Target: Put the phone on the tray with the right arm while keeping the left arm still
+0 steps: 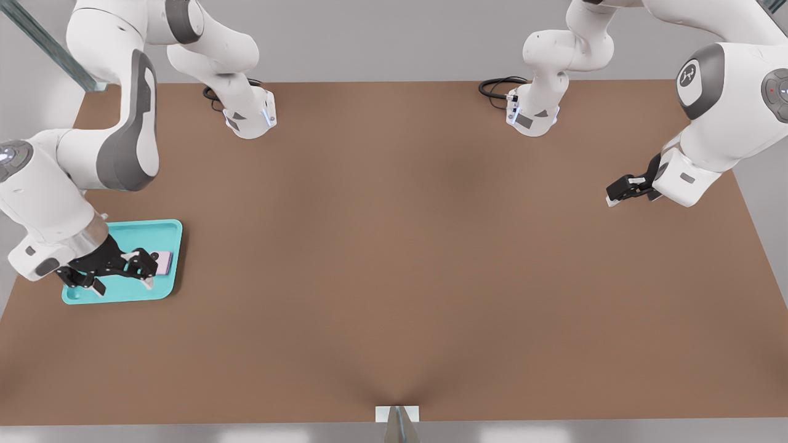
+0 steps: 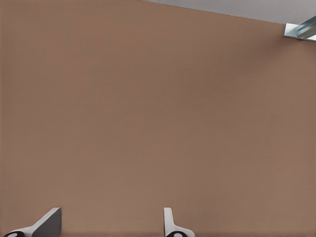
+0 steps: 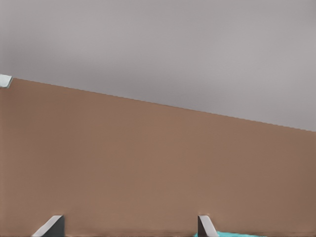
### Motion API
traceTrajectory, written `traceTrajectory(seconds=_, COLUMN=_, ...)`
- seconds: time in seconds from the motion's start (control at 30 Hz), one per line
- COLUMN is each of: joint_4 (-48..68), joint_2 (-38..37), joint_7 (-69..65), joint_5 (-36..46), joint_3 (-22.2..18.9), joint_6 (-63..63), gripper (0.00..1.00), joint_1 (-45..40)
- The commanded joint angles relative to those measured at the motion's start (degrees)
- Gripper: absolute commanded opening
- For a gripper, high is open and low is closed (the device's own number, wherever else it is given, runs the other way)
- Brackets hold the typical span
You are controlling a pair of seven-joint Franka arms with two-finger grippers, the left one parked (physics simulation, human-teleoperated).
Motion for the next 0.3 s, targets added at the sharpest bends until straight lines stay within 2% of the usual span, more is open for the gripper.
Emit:
traceTrajectory(seconds=0.0, joint_4=-2.9, joint_2=-3.0, joint_7=8.0, joint_5=0.1, joint_3=1.0, joint_6=-15.1, gripper=1.00, joint_1=-0.6)
traceTrajectory(seconds=0.03, joint_4=-8.4, joint_2=-5.4, joint_7=7.9, joint_5=-0.5, joint_3=5.5, joint_6=-12.5, gripper=1.00, joint_1=-4.0)
traceTrajectory(seconds=0.17, joint_4=-4.1, joint_2=-5.2, joint_7=8.0, joint_5=-1.9, joint_3=5.2, joint_6=-20.8, gripper=1.00, joint_1=-4.0)
traceTrajectory(seconds=0.27, joint_4=-4.0, joint_2=-4.9, joint_7=8.8, joint_5=-1.9, joint_3=5.3, joint_6=-21.7, gripper=1.00, joint_1=-4.0)
